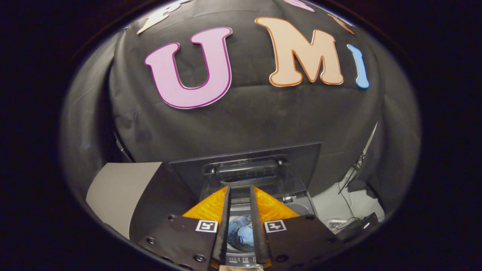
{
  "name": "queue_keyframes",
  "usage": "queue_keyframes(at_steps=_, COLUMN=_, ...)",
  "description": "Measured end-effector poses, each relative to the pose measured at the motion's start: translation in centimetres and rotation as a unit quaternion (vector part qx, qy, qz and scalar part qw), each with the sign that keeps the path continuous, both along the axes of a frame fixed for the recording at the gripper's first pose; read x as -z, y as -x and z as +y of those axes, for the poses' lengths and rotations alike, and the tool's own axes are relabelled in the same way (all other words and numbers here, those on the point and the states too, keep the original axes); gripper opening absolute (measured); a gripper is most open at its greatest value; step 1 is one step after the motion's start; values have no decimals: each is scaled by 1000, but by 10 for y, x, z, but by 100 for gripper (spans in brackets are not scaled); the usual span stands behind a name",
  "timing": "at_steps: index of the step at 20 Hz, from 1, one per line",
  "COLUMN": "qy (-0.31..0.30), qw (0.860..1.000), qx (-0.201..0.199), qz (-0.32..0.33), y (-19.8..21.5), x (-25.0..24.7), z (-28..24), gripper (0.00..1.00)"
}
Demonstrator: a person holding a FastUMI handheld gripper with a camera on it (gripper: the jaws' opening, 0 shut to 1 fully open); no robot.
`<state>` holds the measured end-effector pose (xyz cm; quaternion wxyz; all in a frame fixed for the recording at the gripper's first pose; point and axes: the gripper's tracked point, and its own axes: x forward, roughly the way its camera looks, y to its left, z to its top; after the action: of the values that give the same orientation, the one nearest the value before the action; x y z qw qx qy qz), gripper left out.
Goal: Put the clothes into the washing machine and then close the washing machine lid.
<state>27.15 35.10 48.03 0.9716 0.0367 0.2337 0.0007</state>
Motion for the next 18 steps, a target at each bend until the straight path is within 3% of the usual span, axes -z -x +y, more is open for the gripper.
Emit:
queue_keyframes(at_steps=5, qy=9, qw=1000, qx=-3, qz=-20, y=-31, x=-7, z=13, gripper=98)
queue_keyframes(at_steps=13, qy=40, qw=997, qx=4, qz=-65, y=-109, x=-19, z=31, gripper=99)
queue_keyframes(at_steps=18, qy=55, qw=997, qx=17, qz=-56, y=-144, x=5, z=30, gripper=99)
